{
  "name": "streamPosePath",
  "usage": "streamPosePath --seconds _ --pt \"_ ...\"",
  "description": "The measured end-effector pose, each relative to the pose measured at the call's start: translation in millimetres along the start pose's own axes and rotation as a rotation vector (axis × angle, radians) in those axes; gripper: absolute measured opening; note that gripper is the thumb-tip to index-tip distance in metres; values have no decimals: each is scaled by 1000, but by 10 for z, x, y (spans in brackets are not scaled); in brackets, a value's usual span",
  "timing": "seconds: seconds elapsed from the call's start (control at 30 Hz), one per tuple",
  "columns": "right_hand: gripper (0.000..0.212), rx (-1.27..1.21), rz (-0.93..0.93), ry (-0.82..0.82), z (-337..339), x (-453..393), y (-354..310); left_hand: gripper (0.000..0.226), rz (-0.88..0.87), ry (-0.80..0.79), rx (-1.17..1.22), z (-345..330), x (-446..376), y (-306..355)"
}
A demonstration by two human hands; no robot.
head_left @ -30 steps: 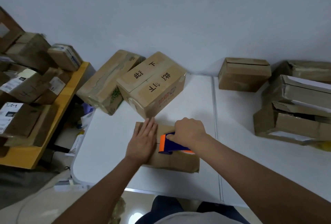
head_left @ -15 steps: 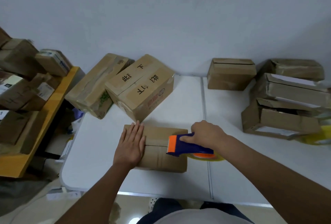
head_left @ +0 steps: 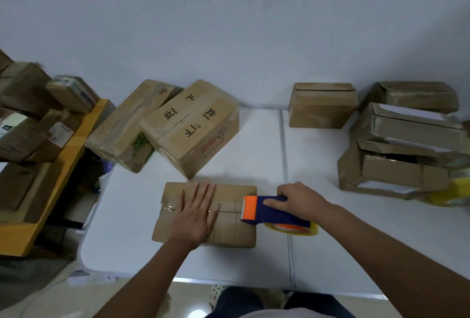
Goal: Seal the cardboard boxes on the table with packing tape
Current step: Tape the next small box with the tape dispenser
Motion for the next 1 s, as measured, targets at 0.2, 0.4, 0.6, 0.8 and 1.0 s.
streamPosePath --seconds 0.2,0.4,0.6,0.8,1.0 --pt "53 -26 45 11 -245 -85 -290 67 -34 83 -34 209 65 -364" --pt "52 -74 87 -16 -459 -215 -557 123 -444 -202 -49 348 129 -142" --pt "51 -133 77 -61 -478 -219 -543 130 -402 -181 -39 278 113 -183" --pt "48 -50 56 -53 -308 -87 -164 131 -382 -225 -80 294 94 -170" --pt "48 11 10 -47 -287 -67 43 128 -384 -229 -86 325 103 -137"
Point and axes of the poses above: each hand's wrist, its own x-axis away from the middle knuckle, its own z-axis out of the back of the hand, y = z × x, the point moved 3 cm from there along -x, towards the middle knuckle, and after that the axes turned 2 degrees about y, right-handed, at the moved point
